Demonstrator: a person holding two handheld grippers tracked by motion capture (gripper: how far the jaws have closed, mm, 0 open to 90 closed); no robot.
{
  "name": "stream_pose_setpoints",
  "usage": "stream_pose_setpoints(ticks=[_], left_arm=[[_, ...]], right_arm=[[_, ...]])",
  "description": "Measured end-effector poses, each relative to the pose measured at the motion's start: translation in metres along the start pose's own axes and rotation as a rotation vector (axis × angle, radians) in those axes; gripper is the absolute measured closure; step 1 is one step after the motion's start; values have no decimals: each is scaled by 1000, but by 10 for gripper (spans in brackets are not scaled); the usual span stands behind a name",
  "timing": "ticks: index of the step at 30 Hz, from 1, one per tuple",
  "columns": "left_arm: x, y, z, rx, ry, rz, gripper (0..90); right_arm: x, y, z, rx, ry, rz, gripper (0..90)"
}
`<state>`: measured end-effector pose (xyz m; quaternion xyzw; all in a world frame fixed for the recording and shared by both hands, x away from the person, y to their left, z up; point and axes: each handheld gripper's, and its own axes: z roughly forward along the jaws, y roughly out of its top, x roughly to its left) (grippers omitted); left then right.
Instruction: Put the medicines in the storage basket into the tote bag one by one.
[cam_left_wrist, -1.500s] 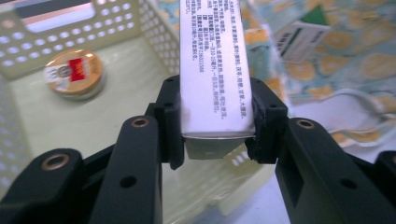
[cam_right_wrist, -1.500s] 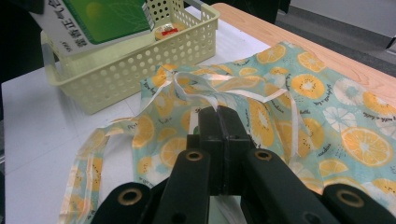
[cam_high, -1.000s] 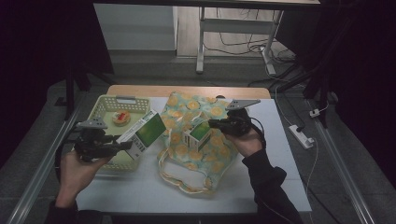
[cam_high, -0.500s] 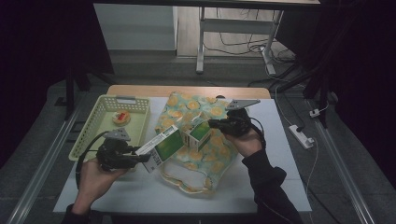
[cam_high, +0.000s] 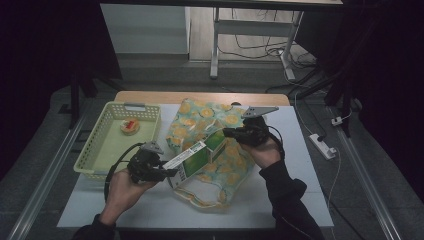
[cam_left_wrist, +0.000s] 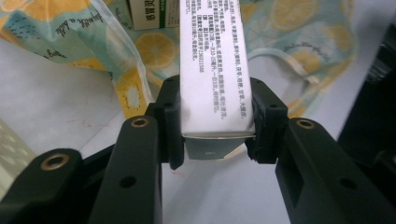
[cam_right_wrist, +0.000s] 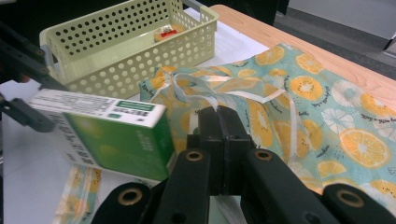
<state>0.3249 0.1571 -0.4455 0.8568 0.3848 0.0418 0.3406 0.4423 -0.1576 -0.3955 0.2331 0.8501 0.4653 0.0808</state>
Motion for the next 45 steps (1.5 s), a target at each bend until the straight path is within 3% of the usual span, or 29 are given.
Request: stream_pose_setpoints(ticks=[9,29,37,45], left_arm=[[6,9,17,17,35,-21,624],[11,37,46,-14,55,-38,623],[12,50,59,-22,81,-27,623],[18,61,73,-37,96,-44,623]], right_arm=[[0,0,1,2,2,1,900],[1,0,1,2,5,-1,900],[2,0,2,4,8,0,900],[1,-1,2,5,8,0,900]])
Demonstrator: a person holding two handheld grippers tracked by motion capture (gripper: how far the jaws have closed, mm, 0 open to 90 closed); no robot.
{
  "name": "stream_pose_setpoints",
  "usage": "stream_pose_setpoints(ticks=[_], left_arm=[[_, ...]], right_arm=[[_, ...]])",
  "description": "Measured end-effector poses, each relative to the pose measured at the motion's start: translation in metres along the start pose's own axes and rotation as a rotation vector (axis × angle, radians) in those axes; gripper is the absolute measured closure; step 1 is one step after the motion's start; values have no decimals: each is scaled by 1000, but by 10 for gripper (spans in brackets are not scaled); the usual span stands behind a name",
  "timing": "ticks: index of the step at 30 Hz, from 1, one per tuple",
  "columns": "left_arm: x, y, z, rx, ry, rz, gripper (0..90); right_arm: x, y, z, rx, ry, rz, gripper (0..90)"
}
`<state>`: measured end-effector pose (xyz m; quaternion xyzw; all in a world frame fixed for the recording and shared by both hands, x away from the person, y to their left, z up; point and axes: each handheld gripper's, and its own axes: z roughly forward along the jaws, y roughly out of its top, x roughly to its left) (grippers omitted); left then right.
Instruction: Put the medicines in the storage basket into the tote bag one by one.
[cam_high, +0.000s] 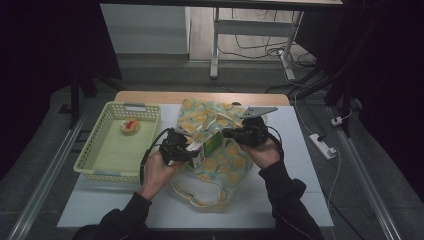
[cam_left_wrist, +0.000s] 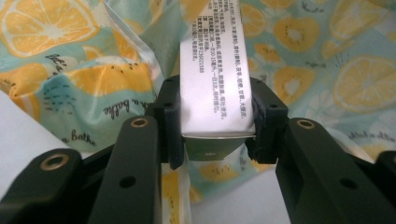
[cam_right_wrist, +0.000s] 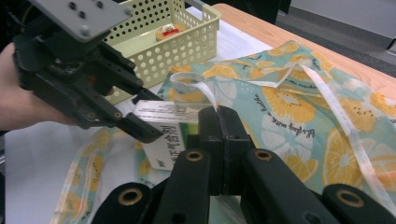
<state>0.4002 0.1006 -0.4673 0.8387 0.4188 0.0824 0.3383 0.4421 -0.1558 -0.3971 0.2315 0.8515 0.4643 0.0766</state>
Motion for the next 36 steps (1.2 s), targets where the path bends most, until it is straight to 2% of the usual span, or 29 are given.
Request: stream_pose_setpoints(ticks=[11,22,31,36], left_arm=[[9,10,16,-16,33,-14,623],[18,17,22,-32,83,-35,622],[25,24,28,-46,88,-34,616],[24,21,26,-58,66,-16,557]], right_arm=[[0,0,0,1,0,-1,900],[0,0,1,3,2,0,900],[0,-1,3,6,-3,3,900],[-3,-2,2,3,-12,10,900]])
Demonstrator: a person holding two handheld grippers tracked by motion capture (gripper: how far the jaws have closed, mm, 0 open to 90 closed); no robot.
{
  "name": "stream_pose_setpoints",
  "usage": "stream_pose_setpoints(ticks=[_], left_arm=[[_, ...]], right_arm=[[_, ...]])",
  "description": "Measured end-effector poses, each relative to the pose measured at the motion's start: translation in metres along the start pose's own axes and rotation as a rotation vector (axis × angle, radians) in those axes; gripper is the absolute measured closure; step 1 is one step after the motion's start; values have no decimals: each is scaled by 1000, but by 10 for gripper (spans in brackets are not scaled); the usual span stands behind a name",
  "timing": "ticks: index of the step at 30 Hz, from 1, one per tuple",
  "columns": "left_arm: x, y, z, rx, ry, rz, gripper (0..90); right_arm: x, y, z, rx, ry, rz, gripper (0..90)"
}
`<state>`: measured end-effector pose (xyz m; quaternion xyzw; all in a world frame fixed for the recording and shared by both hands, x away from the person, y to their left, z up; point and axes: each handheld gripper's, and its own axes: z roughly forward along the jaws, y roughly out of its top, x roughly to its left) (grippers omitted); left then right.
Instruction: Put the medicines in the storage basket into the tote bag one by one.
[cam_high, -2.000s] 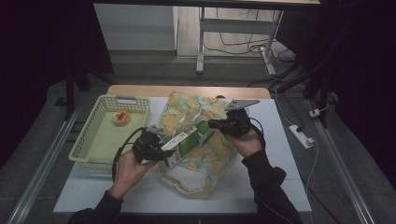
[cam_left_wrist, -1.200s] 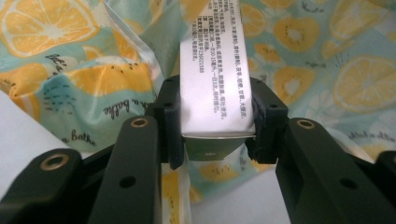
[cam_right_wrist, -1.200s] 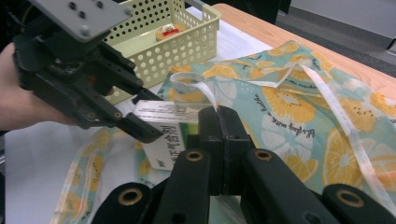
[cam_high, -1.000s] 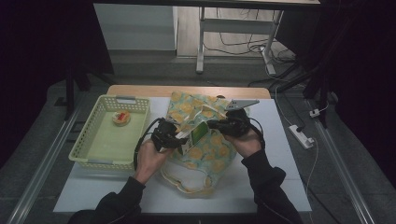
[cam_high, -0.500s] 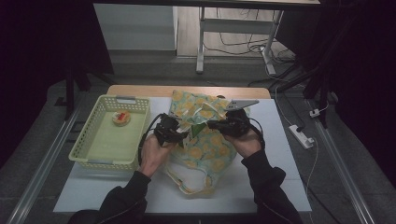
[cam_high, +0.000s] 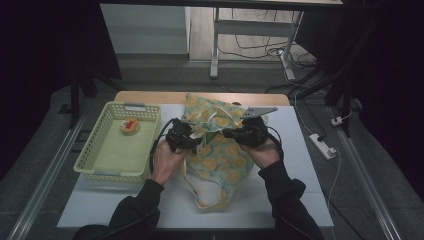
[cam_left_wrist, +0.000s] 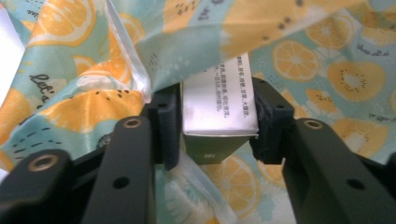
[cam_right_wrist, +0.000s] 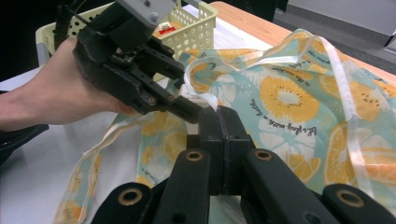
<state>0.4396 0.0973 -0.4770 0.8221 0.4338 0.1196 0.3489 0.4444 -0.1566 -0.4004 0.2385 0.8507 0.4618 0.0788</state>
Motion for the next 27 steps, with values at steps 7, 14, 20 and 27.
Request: stream_pose_setpoints(ticks=[7,14,20,27], left_arm=[[-7,0,-13,-22,-23,24,398],[-8,-6,-32,-29,-63,38,300],[0,-15,-47,-32,-101,35,232],[17,-23,-65,-30,-73,18,162]], right_arm=[[0,0,0,2,-5,-2,900],[-1,0,-1,-4,-6,-3,900],[0,0,-1,-2,-5,-5,900],[0,0,0,0,-5,-4,900]])
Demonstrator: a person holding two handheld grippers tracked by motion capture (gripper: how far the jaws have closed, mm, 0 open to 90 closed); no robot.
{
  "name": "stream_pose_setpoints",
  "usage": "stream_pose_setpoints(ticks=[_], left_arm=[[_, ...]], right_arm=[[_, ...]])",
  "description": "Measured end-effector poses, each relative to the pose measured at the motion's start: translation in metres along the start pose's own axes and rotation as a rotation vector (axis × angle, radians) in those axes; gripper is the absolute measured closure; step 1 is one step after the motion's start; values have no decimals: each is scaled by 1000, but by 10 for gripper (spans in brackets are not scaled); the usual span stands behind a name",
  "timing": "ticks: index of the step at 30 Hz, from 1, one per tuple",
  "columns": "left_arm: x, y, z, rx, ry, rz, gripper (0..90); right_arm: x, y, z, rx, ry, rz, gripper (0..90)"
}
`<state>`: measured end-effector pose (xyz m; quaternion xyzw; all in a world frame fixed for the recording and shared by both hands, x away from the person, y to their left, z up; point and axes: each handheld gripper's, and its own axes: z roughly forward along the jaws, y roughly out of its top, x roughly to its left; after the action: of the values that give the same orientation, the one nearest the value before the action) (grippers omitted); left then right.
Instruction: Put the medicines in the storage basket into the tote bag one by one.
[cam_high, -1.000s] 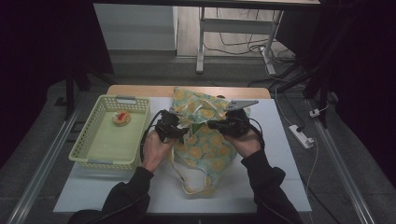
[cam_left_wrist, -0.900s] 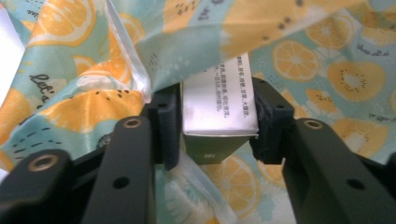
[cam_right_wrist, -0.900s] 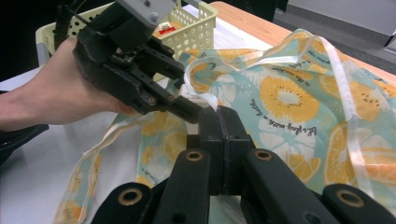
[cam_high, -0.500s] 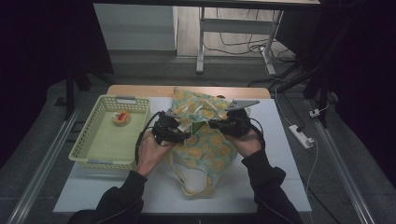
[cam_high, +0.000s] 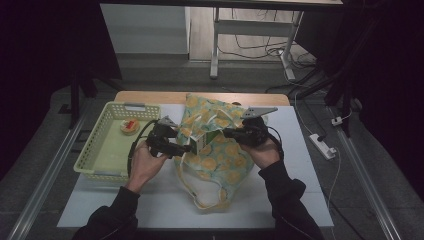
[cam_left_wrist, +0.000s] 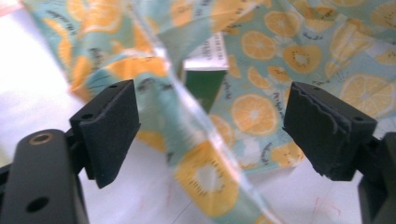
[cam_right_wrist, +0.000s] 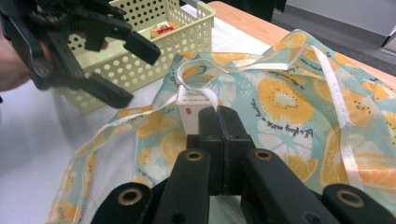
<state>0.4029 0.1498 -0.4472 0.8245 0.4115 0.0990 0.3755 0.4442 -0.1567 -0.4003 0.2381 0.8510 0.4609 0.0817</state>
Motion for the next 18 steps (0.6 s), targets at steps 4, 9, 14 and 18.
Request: stream_pose_setpoints(ticks=[4,9,14,18], left_arm=[[11,-4,-7,-1,0,-22,87],[21,-10,-13,-7,8,-34,34],[32,-14,-19,-13,8,-50,0],[43,-19,-27,-29,15,-56,0]], right_arm=[[0,0,0,0,1,-1,900],[0,0,1,1,0,-2,900],[0,0,1,0,1,-1,900],[0,-1,1,2,1,-1,900]])
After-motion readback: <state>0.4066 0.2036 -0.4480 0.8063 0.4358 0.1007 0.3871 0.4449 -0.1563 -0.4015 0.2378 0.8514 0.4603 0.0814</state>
